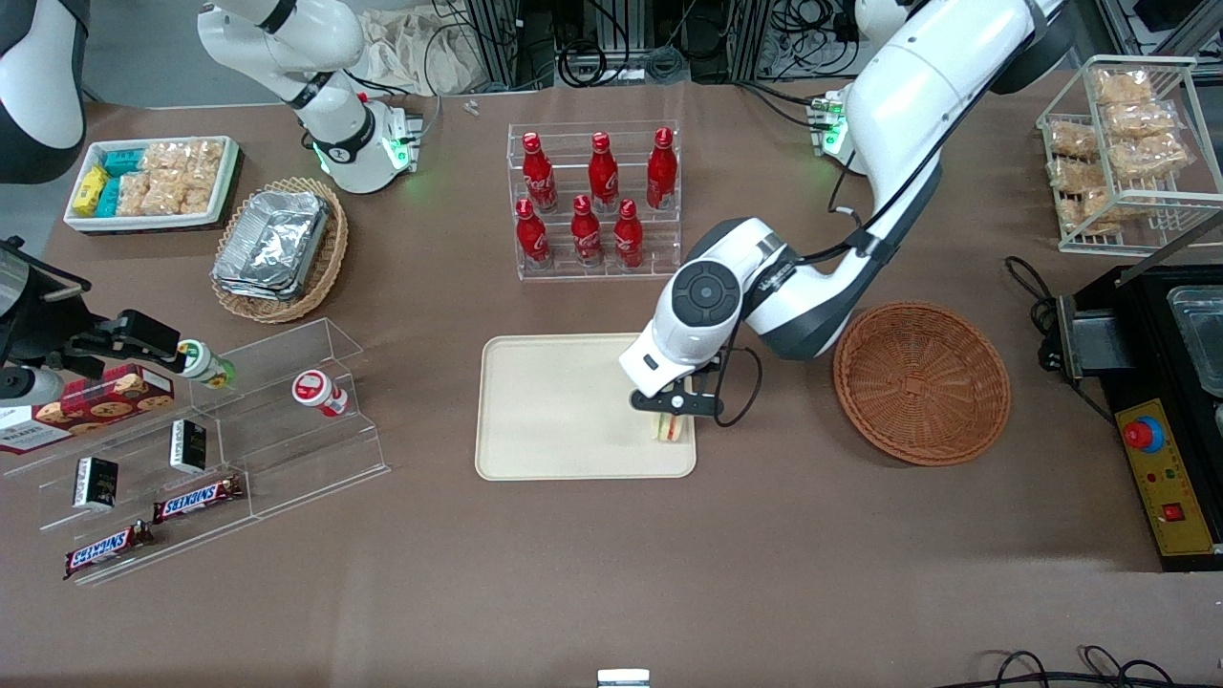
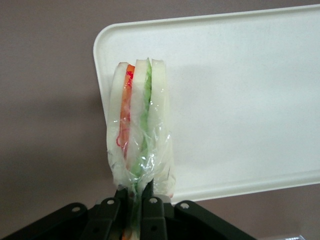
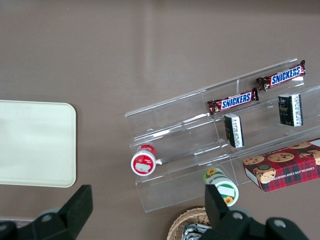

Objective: Place sandwich from basket to tray
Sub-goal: 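Lower the sandwich onto the tray and open the left gripper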

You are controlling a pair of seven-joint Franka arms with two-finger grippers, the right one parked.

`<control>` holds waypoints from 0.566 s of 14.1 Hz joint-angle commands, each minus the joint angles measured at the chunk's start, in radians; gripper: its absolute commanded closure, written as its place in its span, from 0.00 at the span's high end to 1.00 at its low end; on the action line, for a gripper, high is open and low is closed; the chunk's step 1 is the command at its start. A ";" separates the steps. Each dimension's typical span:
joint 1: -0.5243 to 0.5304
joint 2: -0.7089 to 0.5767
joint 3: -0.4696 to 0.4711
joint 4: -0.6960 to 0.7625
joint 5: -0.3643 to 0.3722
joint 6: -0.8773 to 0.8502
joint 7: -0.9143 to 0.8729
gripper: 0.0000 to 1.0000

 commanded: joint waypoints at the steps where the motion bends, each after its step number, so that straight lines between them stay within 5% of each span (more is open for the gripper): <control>1: -0.007 0.073 -0.004 0.034 0.082 0.023 -0.061 0.00; 6: -0.007 0.087 -0.004 0.033 0.120 0.024 -0.092 0.00; 7: -0.007 0.087 -0.004 0.033 0.120 0.024 -0.093 0.15; 8: -0.007 0.087 -0.004 0.033 0.119 0.024 -0.095 0.52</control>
